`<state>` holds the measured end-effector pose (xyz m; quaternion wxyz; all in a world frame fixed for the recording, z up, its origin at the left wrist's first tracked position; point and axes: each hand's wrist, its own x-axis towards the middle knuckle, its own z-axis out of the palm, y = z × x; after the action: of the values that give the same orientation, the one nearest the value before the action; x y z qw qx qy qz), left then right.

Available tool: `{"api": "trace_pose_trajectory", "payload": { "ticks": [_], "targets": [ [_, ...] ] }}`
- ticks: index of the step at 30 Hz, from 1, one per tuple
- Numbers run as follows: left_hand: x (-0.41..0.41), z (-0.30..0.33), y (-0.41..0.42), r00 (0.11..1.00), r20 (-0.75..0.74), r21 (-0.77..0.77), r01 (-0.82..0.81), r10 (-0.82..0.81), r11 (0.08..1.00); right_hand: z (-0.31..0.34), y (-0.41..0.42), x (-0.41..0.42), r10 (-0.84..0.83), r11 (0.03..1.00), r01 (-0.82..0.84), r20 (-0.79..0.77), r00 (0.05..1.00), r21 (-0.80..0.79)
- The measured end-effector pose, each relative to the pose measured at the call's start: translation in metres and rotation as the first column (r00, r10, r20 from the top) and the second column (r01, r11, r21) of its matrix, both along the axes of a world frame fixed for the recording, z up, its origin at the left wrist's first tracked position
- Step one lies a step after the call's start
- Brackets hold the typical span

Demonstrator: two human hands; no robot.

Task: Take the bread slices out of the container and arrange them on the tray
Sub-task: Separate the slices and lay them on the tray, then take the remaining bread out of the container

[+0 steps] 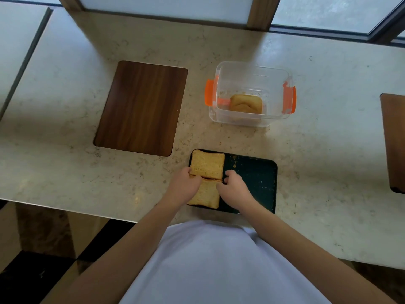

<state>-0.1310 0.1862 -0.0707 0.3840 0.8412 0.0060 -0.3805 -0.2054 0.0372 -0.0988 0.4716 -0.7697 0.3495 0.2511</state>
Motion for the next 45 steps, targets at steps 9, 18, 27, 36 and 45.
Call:
{"api": "trace_pose_trajectory", "payload": {
  "ticks": [9,18,27,36,45],
  "targets": [
    [0.082,0.083,-0.094,0.941,0.309,-0.371,-0.013,0.136,0.928,0.098,-0.087,0.087,0.181,0.878,0.125,0.562,0.807,-0.463],
    [0.051,0.02,-0.046,0.977,-0.06,-0.017,-0.208,0.206,0.978,0.037,-0.061,0.051,-0.11,0.987,0.107,0.02,0.994,0.119],
    [0.085,0.079,-0.096,0.916,0.398,-0.214,0.042,0.048,0.976,0.08,-0.096,0.095,-0.037,0.984,0.123,0.52,0.853,-0.132],
    [0.172,0.037,-0.244,0.997,0.004,0.097,0.077,-0.078,0.992,0.062,-0.181,0.197,0.167,0.885,-0.211,-0.141,0.976,-0.415],
    [0.194,-0.02,-0.249,0.928,-0.219,0.07,-0.292,0.3,0.954,0.017,-0.185,0.214,-0.317,0.948,0.314,-0.239,0.918,-0.051]
  ]
}}
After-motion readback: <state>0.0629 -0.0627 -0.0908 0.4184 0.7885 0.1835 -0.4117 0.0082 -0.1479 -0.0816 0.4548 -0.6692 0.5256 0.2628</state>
